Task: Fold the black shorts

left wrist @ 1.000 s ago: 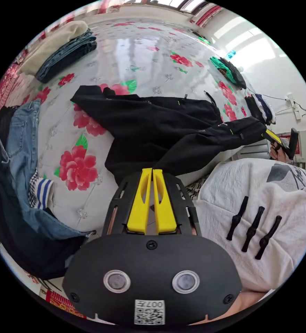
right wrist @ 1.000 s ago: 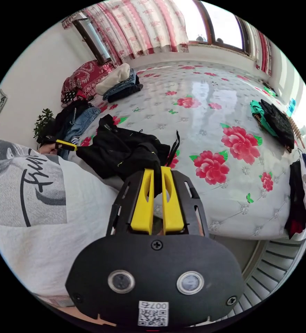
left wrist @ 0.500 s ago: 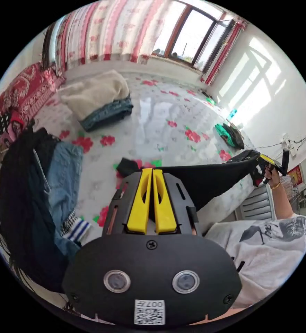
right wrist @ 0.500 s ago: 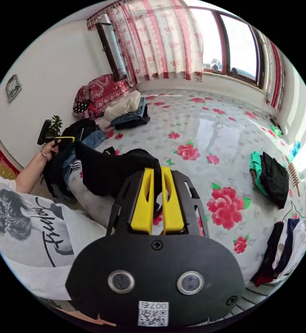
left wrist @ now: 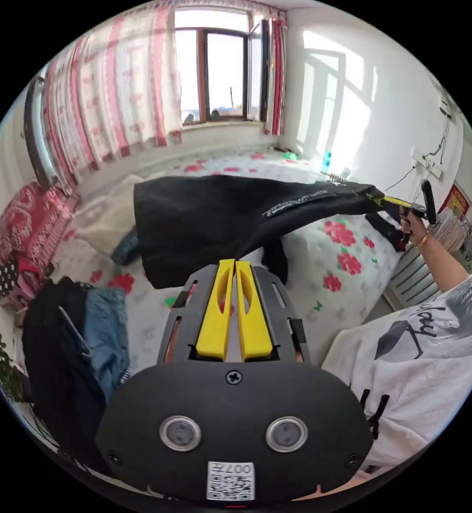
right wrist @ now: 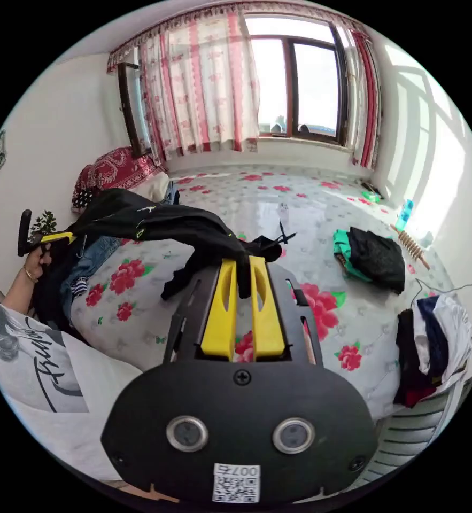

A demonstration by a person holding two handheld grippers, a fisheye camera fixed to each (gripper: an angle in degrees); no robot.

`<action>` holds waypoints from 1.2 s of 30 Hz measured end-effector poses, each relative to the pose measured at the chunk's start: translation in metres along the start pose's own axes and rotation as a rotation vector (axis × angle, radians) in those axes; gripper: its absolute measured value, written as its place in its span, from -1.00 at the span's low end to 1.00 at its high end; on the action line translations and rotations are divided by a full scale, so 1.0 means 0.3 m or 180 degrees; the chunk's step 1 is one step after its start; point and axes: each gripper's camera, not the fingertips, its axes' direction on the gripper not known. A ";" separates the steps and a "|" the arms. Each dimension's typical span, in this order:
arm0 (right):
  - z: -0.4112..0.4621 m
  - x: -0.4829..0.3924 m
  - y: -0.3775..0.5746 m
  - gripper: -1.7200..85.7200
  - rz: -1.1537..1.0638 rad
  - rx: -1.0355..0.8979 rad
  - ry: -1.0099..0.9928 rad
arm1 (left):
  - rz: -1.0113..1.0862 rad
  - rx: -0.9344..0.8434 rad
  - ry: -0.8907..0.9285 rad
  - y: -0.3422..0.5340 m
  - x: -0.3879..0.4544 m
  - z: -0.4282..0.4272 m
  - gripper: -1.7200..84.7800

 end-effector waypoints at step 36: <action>0.247 0.344 0.032 -0.96 0.0296 -0.1505 -0.0342 | -0.1002 -0.1547 0.0244 0.173 -0.292 0.426 -0.98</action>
